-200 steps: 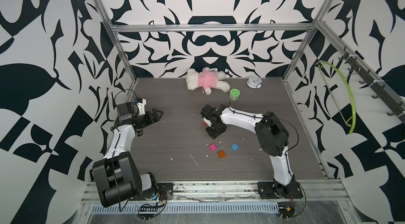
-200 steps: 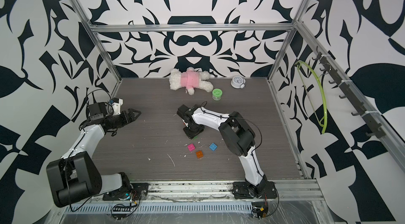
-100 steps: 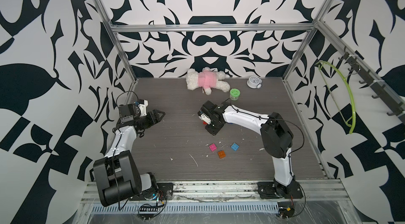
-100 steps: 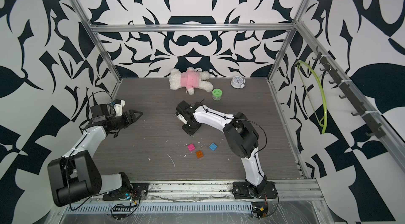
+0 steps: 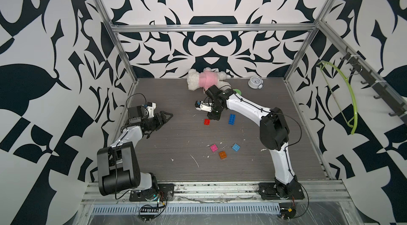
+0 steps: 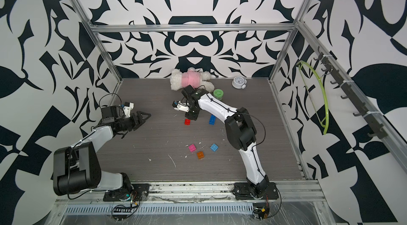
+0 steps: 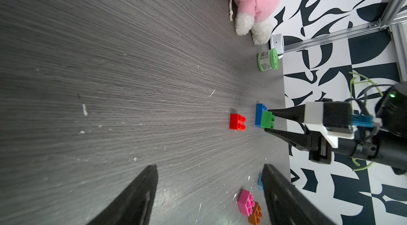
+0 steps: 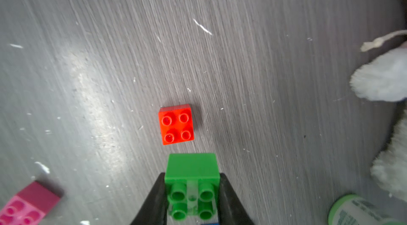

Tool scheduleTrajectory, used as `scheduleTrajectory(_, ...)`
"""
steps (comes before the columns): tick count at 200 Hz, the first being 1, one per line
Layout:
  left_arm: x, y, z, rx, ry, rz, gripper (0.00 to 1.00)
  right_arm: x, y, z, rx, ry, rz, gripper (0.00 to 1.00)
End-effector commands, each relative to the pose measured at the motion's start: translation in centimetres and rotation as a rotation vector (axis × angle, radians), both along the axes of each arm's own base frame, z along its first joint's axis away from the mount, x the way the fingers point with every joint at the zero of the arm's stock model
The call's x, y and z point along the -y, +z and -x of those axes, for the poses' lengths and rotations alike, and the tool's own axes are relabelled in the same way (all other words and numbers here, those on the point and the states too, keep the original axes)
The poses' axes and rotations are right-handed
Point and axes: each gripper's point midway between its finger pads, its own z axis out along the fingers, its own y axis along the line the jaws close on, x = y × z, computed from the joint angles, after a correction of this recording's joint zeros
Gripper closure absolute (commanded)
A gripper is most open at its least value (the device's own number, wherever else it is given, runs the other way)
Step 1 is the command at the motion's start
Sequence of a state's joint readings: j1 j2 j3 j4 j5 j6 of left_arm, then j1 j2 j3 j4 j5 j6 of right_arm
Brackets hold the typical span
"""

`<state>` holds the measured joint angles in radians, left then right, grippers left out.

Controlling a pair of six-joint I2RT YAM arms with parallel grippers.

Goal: Assemble the letter y with lego
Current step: Assemble the lego brick with the lego brick.

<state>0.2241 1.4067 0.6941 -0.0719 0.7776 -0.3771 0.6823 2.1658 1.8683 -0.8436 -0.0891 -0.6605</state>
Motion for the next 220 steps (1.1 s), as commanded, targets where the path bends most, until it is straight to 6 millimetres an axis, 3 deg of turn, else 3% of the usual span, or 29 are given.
scheduleTrajectory(1, -1.3, 0.2, -0.5, 0.007, 0.029, -0.022, 0.21, -0.6, 1.4, 0.4, 0.009, 0.116, 0.013, 0.75)
scheduleTrajectory(57, -3.2, 0.1, -0.6, -0.002, 0.083, -0.023, 0.21, -0.9, 0.3, 0.1, -0.014, 0.134, 0.031, 0.75)
scheduleTrajectory(220, -3.3, -0.1, -0.6, -0.012, 0.085, -0.030, 0.21, -1.6, -1.4, 0.4, -0.031, 0.165, 0.063, 0.76)
